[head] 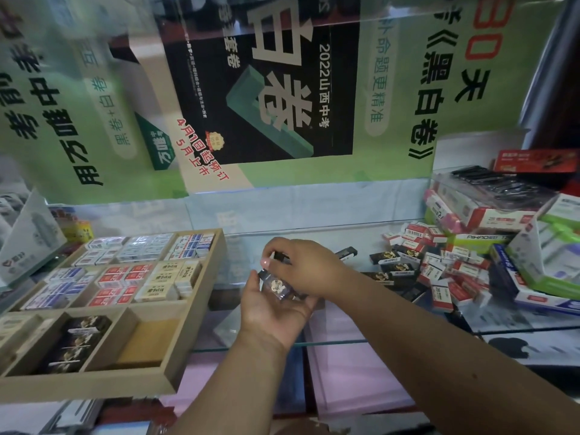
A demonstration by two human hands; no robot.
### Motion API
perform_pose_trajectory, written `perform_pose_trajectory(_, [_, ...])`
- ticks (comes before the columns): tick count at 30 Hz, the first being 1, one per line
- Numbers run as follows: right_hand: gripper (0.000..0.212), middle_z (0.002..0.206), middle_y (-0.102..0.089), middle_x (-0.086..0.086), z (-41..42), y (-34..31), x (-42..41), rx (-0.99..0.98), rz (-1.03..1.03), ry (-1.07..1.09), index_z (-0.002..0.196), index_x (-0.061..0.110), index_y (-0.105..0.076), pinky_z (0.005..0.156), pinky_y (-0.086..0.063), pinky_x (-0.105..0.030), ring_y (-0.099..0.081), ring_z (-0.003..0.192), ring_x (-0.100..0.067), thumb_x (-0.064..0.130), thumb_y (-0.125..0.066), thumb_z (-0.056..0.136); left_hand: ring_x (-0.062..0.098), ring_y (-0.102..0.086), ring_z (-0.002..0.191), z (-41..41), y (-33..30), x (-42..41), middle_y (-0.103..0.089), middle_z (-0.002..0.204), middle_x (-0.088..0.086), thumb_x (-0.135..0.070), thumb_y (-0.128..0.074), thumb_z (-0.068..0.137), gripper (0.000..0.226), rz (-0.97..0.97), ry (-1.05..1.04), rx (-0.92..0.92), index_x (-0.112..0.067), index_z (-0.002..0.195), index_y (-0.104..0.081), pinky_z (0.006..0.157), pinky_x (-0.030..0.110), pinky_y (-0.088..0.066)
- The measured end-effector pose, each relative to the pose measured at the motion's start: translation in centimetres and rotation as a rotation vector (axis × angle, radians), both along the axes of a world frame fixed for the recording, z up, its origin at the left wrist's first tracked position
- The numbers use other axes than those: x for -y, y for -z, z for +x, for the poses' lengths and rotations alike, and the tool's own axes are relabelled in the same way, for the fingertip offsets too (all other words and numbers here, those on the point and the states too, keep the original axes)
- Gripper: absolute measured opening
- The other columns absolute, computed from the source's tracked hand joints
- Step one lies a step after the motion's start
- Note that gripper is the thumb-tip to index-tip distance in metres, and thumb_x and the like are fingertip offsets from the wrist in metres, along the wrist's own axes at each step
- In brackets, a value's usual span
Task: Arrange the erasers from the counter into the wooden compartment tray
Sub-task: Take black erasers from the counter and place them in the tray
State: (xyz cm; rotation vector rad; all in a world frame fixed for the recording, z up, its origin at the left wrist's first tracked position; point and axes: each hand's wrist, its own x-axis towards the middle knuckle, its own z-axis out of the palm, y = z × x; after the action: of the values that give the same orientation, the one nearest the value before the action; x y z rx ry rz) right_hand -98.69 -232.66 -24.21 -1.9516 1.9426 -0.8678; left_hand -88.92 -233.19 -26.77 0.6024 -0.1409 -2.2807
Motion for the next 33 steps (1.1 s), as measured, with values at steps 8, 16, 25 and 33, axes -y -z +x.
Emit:
perform_pose_trajectory(8, [0.026, 0.101, -0.068, -0.006, -2.1, -0.5, -0.4, 0.351, 0.079, -0.002, 0.097, 0.018, -0.065, 0.075, -0.050, -0.033, -0.065, 0.090, -0.026, 0.019, -0.039, 0.095, 0.027, -0.070, 0.075, 0.1, 0.5, 0.6, -0.072, 0.089, 0.015, -0.053, -0.050, 0.093, 0.049, -0.014, -0.019, 0.037, -0.008, 0.101, -0.068, 0.082, 0.044, -0.054])
perform_pose_trajectory(16, [0.029, 0.095, -0.061, -0.014, -1.9, -1.1, -0.6, 0.343, 0.122, -0.124, 0.102, -0.002, -0.071, 0.067, -0.044, -0.032, -0.056, 0.089, -0.027, 0.007, -0.057, 0.078, 0.015, -0.061, 0.072, 0.1, 1.2, 0.7, -0.067, 0.086, 0.006, -0.031, -0.074, 0.072, 0.031, -0.025, 0.028, 0.094, -0.010, 0.094, -0.067, 0.054, 0.021, -0.056])
perform_pose_trajectory(25, [0.037, 0.127, -0.061, -0.002, -10.3, 1.4, 1.9, -0.478, 0.357, 0.153, 0.120, 0.016, -0.064, 0.093, -0.043, -0.027, -0.054, 0.116, -0.022, 0.008, -0.059, 0.085, 0.012, -0.055, 0.049, 1.3, -0.3, 0.2, -0.063, 0.074, 0.006, -0.031, -0.072, 0.078, 0.025, 0.018, 0.025, 0.117, -0.015, 0.091, -0.058, 0.036, 0.012, -0.037])
perform_pose_trajectory(33, [0.026, 0.093, -0.065, 0.000, -7.5, 0.8, 2.4, -0.173, 0.059, 0.186, 0.106, 0.020, -0.065, 0.073, -0.046, -0.028, -0.061, 0.088, -0.021, 0.009, -0.060, 0.083, 0.013, -0.053, 0.052, 4.9, -2.4, -0.9, -0.064, 0.074, 0.008, -0.027, -0.074, 0.072, 0.031, 0.012, -0.017, 0.092, -0.014, 0.096, -0.059, 0.033, 0.014, -0.036])
